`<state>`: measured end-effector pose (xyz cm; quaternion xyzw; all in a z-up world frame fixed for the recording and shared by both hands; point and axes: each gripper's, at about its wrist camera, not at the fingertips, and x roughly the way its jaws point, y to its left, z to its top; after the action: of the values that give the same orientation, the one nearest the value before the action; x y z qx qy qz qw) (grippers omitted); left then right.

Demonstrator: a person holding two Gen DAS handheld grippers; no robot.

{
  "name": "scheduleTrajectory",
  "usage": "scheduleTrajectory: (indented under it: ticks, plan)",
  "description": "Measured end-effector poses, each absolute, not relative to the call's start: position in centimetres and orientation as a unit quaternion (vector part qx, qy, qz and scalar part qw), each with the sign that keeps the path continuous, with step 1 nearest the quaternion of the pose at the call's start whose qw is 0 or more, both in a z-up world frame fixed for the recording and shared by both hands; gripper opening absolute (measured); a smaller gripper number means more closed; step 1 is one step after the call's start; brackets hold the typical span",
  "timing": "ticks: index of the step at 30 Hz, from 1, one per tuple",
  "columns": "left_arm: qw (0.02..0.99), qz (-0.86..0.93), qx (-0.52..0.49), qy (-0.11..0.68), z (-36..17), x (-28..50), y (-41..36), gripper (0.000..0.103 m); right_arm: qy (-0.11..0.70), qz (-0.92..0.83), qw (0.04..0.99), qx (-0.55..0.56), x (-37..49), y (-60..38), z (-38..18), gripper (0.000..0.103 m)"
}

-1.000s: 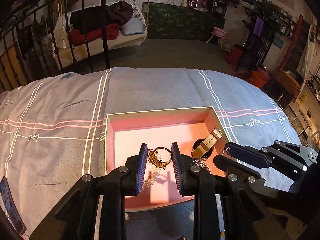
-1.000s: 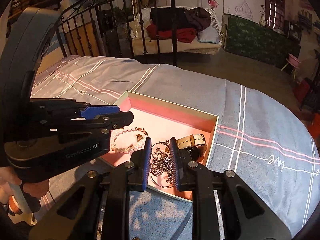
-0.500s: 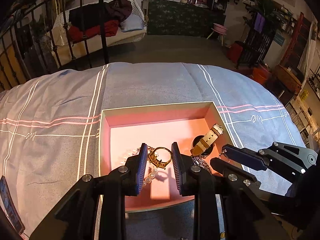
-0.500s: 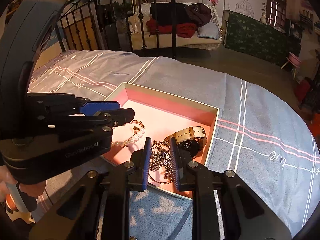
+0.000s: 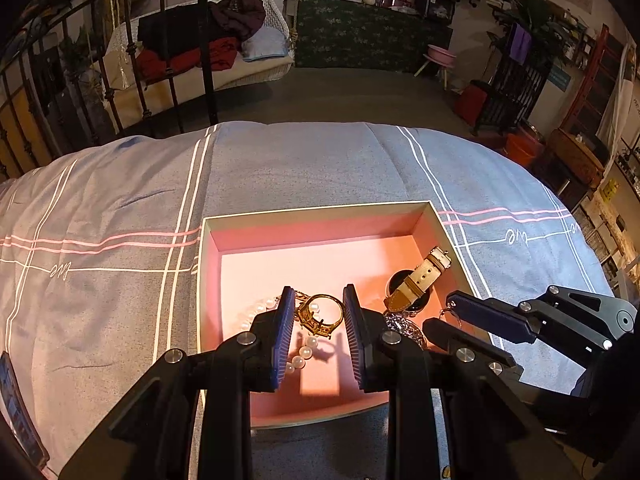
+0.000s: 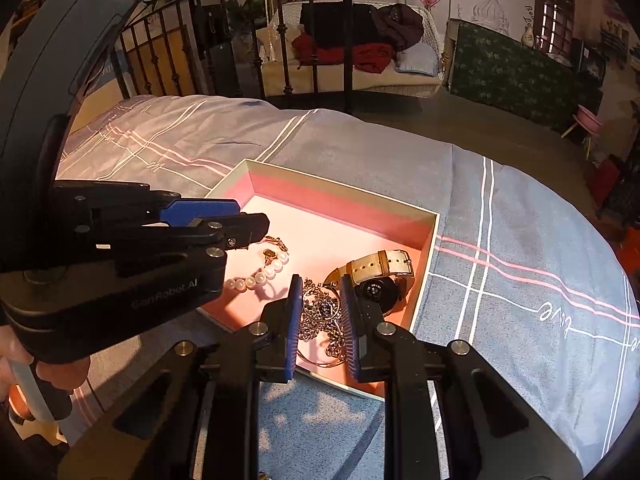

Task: Organize jewelry
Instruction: 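Open both grippers to drop the rings into the box, then move both open grippers back toward the remaining jewelry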

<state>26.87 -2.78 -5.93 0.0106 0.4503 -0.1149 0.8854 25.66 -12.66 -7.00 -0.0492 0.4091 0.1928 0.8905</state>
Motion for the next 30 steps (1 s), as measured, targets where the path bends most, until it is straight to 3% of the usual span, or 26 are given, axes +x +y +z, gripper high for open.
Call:
scheduleTrajectory:
  ticks: [9,10,11,12,13,22,30]
  plan:
    - [0.885,-0.111,0.008,0.453,-5.8,27.4,-2.8,0.025,0.408,0.19,0.892,-0.048,25.6,-12.9,-6.9,0.02]
    - [0.883,-0.113,0.008,0.455,-5.8,27.5,-2.9,0.039,0.407,0.192,0.892,-0.048,25.6,-12.9,-6.9,0.023]
    - [0.882,-0.112,0.008,0.458,-5.7,27.7,-2.9,0.072,0.408,0.191,0.891,-0.051,25.6,-12.8,-6.9,0.031]
    - [0.884,-0.103,0.006,0.455,-5.5,27.6,-2.8,0.087,0.408,0.181,0.893,-0.057,25.5,-12.8,-6.9,0.07]
    - [0.892,-0.092,0.001,0.443,-5.2,27.5,-2.5,0.097,0.394,0.164,0.902,-0.067,25.1,-12.8,-6.6,0.092]
    - [0.905,-0.097,-0.011,0.414,-4.1,24.2,-0.7,0.096,0.373,0.15,0.914,-0.048,21.6,-14.4,-6.3,0.094]
    - [0.889,-0.114,-0.012,0.443,-8.4,16.5,0.9,0.096,0.423,0.141,0.893,0.055,14.3,-18.3,-10.6,0.094]
